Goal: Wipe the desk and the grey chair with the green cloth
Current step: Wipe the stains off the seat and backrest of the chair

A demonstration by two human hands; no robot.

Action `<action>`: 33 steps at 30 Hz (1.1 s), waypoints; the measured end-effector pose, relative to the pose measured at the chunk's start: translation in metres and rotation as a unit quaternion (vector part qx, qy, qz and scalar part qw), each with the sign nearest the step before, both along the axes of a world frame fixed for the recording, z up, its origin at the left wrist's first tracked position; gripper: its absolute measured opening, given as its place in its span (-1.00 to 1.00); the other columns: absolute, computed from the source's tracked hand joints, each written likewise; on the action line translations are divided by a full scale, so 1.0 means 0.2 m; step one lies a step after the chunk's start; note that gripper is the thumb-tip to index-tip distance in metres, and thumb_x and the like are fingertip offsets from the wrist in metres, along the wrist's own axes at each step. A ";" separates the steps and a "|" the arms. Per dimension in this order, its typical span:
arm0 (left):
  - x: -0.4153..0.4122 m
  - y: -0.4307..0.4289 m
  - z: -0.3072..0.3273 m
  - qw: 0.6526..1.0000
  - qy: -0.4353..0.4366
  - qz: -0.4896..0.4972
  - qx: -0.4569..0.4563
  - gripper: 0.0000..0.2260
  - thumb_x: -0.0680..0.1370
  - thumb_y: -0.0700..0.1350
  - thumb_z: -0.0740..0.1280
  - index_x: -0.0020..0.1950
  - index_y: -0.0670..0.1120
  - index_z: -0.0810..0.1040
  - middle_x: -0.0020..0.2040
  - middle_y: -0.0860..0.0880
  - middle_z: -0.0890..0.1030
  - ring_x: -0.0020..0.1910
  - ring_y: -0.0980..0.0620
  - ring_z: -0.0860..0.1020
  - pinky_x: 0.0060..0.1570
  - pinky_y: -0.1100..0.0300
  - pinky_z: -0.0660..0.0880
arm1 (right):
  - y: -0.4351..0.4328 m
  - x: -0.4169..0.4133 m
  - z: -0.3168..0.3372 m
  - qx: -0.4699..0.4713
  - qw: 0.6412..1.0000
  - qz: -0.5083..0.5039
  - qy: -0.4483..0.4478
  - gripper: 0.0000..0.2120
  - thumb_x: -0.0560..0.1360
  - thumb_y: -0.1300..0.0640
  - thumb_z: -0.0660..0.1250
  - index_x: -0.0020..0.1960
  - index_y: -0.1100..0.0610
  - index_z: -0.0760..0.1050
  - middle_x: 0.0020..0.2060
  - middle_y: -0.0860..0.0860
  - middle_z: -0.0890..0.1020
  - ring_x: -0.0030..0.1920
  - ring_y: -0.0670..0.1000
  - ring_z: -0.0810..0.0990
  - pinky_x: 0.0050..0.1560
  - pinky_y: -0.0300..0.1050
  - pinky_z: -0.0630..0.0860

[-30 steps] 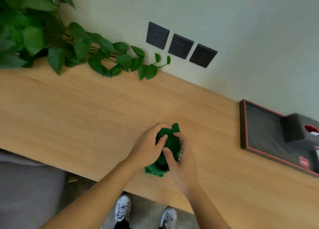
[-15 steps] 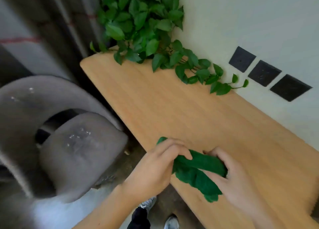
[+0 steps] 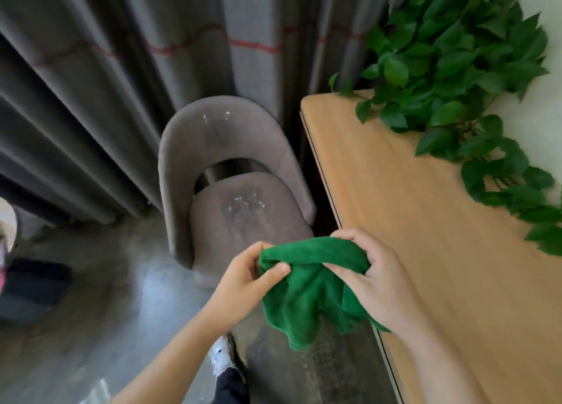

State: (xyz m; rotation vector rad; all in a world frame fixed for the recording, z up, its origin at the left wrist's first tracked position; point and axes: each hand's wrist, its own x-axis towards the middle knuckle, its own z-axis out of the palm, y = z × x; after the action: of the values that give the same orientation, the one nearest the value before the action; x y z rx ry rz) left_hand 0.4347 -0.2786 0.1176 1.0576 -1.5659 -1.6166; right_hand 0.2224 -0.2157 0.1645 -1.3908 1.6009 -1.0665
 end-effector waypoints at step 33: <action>0.39 -1.18 -0.74 0.908 -0.288 -0.043 -0.302 -0.69 0.63 0.04 0.23 0.29 -0.03 0.58 0.11 0.06 0.64 0.03 0.03 0.58 0.10 0.14 0.50 | -1.30 0.66 -1.14 0.250 0.717 -0.139 -0.636 -0.54 0.59 -0.05 0.20 0.28 0.25 0.61 0.26 0.24 0.63 0.24 0.20 0.62 0.21 0.13 0.52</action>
State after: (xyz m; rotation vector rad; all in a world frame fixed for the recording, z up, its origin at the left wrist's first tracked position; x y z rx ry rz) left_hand 0.5120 -0.5154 -0.0310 1.1656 -2.3209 -0.7674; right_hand 0.3550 -0.4762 -0.0626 0.1229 0.8531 -1.1833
